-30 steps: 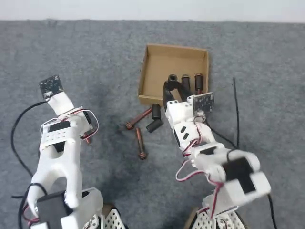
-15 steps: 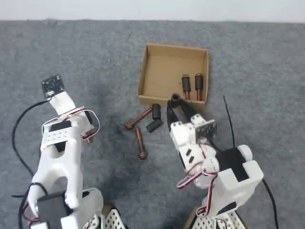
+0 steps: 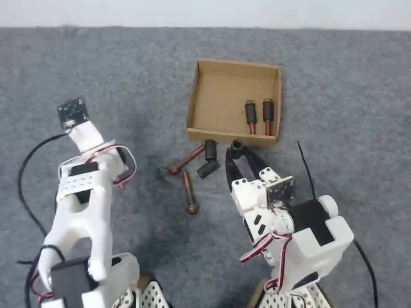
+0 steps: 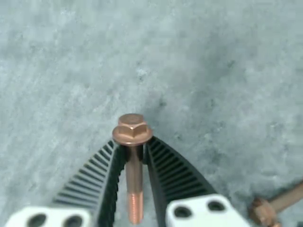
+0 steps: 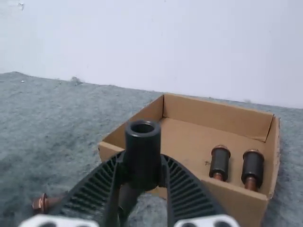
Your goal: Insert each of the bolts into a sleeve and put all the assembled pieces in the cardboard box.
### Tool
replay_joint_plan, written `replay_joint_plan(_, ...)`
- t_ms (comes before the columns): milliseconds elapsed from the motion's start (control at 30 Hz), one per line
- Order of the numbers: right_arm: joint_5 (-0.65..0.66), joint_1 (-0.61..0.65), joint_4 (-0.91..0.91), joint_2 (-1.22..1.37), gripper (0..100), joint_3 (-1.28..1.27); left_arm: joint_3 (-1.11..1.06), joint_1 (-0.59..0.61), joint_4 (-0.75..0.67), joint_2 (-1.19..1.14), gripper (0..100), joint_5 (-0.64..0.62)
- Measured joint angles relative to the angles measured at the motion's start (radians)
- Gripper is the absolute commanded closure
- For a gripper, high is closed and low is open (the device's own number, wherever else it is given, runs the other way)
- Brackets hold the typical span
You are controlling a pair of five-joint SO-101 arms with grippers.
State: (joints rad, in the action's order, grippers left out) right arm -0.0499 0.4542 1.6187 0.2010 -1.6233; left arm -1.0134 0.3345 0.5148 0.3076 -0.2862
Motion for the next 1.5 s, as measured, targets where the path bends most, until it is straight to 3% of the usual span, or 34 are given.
replay_joint_plan(200, 0.000, 0.000, -0.005, 0.000, 99.2, 0.000, 0.101, -0.086, -0.029, 0.000, 99, -0.003)
replay_joint_plan(667, 0.000, 0.060, -0.005, 0.000, 99.2, 0.000, 0.381, -0.433, -0.029, 0.000, 99, 0.000)
replay_joint_plan(900, 0.000, 0.063, -0.089, 0.000, 99.2, 0.000, 0.427, -0.597, -0.029, 0.038, 99, -0.002)
replay_joint_plan(1500, 0.000, 0.098, -0.089, 0.000, 99.2, 0.000, -0.032, -0.779, -0.272, 0.477, 99, -0.003)
